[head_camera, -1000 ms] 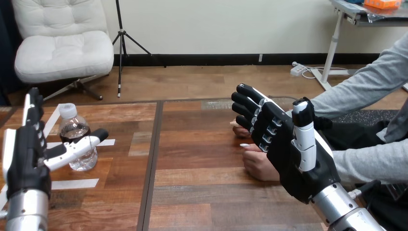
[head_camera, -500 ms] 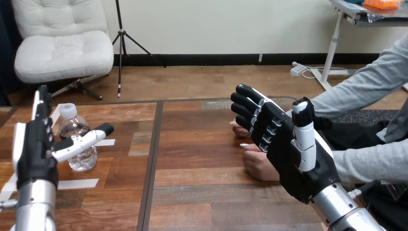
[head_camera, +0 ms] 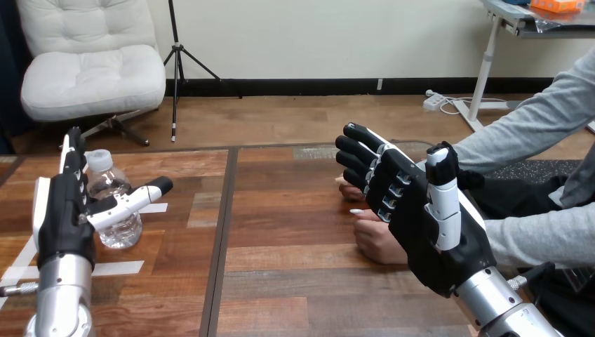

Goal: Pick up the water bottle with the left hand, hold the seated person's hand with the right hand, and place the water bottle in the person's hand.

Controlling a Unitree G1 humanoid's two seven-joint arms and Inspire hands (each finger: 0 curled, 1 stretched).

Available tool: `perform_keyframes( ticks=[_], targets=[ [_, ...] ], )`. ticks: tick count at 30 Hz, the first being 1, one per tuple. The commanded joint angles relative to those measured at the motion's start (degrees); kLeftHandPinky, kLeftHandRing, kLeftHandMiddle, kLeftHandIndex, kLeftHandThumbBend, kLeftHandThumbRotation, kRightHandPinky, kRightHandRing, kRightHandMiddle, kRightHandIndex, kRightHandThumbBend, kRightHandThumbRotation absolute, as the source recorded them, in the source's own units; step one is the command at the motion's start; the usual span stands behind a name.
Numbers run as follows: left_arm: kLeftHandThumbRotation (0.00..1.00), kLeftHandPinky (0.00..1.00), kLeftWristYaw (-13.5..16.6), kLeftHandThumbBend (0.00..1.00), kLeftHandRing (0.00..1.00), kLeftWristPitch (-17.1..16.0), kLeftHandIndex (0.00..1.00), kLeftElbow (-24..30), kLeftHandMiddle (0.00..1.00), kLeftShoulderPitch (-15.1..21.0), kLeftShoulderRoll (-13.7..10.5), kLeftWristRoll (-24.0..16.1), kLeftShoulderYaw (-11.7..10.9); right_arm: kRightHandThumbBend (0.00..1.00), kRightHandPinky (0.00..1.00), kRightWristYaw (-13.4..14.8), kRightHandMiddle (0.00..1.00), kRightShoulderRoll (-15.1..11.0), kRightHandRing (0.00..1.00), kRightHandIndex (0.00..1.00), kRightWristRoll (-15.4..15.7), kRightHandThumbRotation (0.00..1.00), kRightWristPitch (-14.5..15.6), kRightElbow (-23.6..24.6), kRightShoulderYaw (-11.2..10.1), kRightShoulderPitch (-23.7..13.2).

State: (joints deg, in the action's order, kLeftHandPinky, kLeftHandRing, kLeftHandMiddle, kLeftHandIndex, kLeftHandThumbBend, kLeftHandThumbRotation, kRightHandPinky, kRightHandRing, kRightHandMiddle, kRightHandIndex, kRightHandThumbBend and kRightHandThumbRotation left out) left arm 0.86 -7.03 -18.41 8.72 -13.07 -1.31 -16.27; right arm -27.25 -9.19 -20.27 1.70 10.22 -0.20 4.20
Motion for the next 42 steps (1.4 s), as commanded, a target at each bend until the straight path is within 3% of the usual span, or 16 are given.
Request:
perform_keyframes(
  ticks=[1,25,42],
  targets=[
    [0.11,1.00,1.13,0.99,1.00,0.44,1.00,-2.90,1.00,5.38,-2.09,-1.29,1.15,0.93,1.00,-0.50,0.93,-0.14,0.95,0.91,-0.69,1.00,-1.28,1.33,-0.52,-3.55],
    [0.16,1.00,6.36,0.98,1.00,0.67,1.00,-11.30,1.00,10.65,-1.86,-3.16,2.16,0.92,0.98,-1.59,0.93,-0.18,0.95,0.92,-0.54,1.00,-2.78,0.18,-1.01,-3.99],
    [0.15,0.98,9.49,0.96,1.00,-1.70,1.00,-16.77,1.00,12.79,-2.99,-3.89,2.61,0.92,0.97,-1.47,0.93,-0.22,0.95,0.92,-0.43,1.00,-3.27,0.24,-1.19,-3.95]
  ],
)
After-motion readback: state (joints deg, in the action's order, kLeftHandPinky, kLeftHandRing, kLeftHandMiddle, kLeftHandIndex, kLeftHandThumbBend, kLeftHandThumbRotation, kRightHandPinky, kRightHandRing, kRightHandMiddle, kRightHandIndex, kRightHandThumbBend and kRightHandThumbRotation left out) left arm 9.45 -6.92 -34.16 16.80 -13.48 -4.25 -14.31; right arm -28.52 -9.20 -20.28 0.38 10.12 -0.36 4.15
